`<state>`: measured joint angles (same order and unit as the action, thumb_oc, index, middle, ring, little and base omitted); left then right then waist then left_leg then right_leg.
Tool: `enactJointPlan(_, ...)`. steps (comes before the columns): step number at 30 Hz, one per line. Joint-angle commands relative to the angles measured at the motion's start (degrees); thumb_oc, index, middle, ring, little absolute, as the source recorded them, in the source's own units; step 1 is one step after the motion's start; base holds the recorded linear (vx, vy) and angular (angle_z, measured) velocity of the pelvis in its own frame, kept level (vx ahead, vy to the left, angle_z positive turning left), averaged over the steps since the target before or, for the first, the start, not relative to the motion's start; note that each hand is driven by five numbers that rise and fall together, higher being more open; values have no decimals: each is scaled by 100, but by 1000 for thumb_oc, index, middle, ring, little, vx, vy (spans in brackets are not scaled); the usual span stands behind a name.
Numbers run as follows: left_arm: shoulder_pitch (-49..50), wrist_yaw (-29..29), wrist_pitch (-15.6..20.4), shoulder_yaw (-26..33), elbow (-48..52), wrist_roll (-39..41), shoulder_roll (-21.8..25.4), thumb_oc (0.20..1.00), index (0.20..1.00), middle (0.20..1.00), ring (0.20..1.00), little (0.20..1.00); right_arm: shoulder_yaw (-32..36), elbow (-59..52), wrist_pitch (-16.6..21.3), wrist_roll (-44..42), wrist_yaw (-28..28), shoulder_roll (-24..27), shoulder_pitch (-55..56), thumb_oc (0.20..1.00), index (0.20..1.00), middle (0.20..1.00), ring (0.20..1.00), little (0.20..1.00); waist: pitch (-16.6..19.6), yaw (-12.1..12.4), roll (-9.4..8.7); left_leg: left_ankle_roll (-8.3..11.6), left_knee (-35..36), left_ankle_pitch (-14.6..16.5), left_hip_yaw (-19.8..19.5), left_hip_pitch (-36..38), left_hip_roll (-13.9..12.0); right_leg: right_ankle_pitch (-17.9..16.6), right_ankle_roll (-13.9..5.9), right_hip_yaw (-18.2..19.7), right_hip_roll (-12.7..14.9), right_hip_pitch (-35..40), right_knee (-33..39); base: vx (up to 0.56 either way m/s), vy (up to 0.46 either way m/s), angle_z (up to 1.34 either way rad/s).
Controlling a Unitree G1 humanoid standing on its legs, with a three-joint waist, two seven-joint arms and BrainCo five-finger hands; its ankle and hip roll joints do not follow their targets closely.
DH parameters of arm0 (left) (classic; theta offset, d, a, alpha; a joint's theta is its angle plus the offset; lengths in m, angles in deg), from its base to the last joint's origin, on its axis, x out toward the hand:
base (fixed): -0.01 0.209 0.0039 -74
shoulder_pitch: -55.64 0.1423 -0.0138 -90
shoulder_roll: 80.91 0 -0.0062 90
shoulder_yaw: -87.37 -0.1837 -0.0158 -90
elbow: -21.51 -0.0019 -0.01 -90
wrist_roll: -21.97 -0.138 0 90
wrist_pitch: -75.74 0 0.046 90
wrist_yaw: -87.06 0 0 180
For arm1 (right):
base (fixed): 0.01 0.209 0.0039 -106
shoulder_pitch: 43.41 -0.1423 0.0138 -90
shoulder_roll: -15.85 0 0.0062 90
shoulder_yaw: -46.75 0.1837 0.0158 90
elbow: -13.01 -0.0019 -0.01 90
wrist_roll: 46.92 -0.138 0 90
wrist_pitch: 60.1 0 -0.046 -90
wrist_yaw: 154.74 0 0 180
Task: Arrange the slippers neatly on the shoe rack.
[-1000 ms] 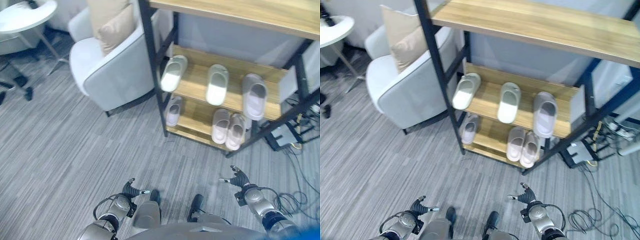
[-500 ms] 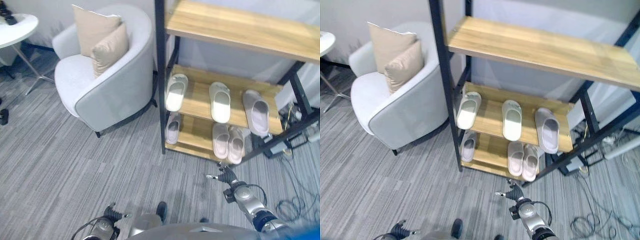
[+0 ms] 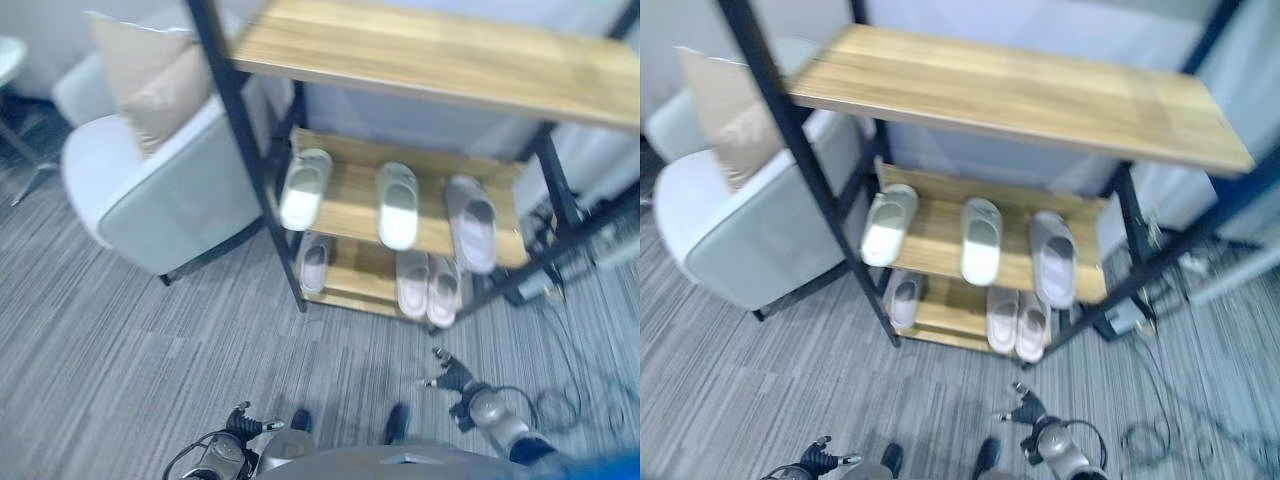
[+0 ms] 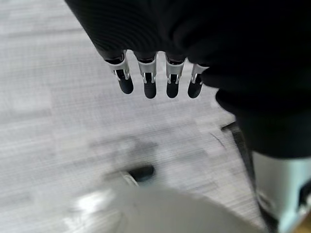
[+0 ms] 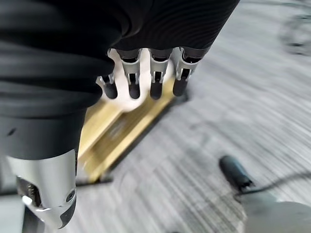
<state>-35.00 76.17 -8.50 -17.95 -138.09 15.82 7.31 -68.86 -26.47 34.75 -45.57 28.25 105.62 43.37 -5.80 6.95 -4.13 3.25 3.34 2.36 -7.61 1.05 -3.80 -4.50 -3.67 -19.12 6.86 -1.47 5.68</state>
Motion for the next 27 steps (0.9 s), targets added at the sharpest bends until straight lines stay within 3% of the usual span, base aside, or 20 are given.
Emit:
enactJointPlan(1, -269, 114, 80, -167, -258, -109, -73, 1000, 1000, 1000, 1000, 1000, -230, -792, 621, 49, -228, 271, -451, 1000, 1000, 1000, 1000, 1000, -214, 57, 115, -115, 14, -10, -344, -243, 263, 422, -547, 138, 378, 328, -329, 28, -7, 12)
enactJointPlan(2, -266, 113, 80, -164, -258, -109, -78, 1000, 1000, 1000, 1000, 1000, -235, -789, 628, 46, -230, 277, -450, 1000, 1000, 1000, 1000, 1000, -216, 50, 122, -114, 18, -10, -348, -236, 261, 423, -546, 134, 376, 336, -327, 36, 10, 3)
enactJointPlan(3, -269, 221, 111, -354, -142, -266, -72, 1000, 1000, 1000, 1000, 1000, -154, -812, 372, -12, -220, 167, -863, 1000, 1000, 1000, 1000, 1000, -209, 127, 148, -97, 22, -16, -403, -248, 278, 446, -548, 28, 379, 398, -289, 6, 16, 10)
enactJointPlan(5, -274, 171, 119, -262, -51, -161, 34, 1000, 1000, 1000, 1000, 1000, -447, -1815, 190, 122, -269, 266, -857, 1000, 1000, 1000, 1000, 1000, -227, 129, 128, -97, 50, -35, -411, -253, 269, 462, -545, 49, 368, 387, -295, -1, 20, 10)
enactJointPlan(7, -167, 134, 129, -192, -103, -65, -29, 1000, 1000, 1000, 1000, 1000, -849, -2084, 242, 241, -415, 97, -941, 1000, 1000, 1000, 1000, 1000, -253, 179, 82, -103, 31, -37, -432, -275, 269, 471, -538, 61, 365, 377, -309, -1, 9, 4)
enactJointPlan(8, -170, 135, 134, -204, -158, -91, -101, 1000, 1000, 1000, 1000, 1000, -1097, -1915, 666, 402, -488, 222, -866, 1000, 1000, 1000, 1000, 1000, -269, 221, 89, -113, 19, -35, -445, -281, 276, 479, -544, 38, 375, 385, -311, 2, 34, -3)
enactJointPlan(9, -233, 143, 149, -276, -164, -187, -130, 1000, 1000, 1000, 1000, 1000, -1006, -1275, 552, 292, -501, -47, -951, 1000, 1000, 1000, 1000, 1000, -271, 248, 109, -110, -1, -29, -495, -305, 294, 491, -543, -11, 389, 401, -315, -3, 41, 1)
enactJointPlan(10, -243, 132, 180, -350, -95, -208, -83, 1000, 1000, 1000, 1000, 1000, -943, -1332, 459, 227, -525, -106, -1090, 1000, 1000, 1000, 1000, 1000, -271, 302, 98, -104, -20, -31, -547, -343, 317, 499, -548, -67, 403, 414, -318, -13, 54, 8)
enactJointPlan(14, -224, 86, 197, -379, 31, -244, 57, 1000, 1000, 1000, 1000, 1000, -1339, -2537, 490, 94, -701, 145, -1458, 1000, 1000, 1000, 1000, 1000, -316, 468, -1, -94, -81, -39, -648, -483, 365, 499, -574, -187, 461, 368, -400, -15, 34, 35)
enactJointPlan(16, -214, 52, 205, -346, 21, -247, 67, 1000, 1000, 1000, 1000, 1000, -1253, -2831, 576, 175, -577, 272, -1537, 1000, 1000, 1000, 1000, 1000, -315, 489, -25, -96, -81, -41, -673, -507, 374, 491, -583, -203, 469, 360, -401, 4, 35, 4)
enactJointPlan(21, -119, -64, 227, -255, -53, -198, -18, 1000, 1000, 1000, 1000, 1000, -245, -3664, 827, 847, 433, 728, -1850, 1000, 1000, 1000, 1000, 1000, -330, 520, -46, -132, -66, -56, -716, -613, 411, 436, -612, -219, 487, 277, -382, 4, 54, 2)
enactJointPlan(27, 6, -18, 236, -245, -120, -145, -74, 1000, 1000, 1000, 1000, 1000, 472, -3663, 708, 1248, 1108, 1021, -2035, 1000, 1000, 1000, 1000, 1000, -341, 586, -83, -139, -38, -83, -760, -683, 438, 401, -624, -226, 468, 239, -317, 0, 6, 0)
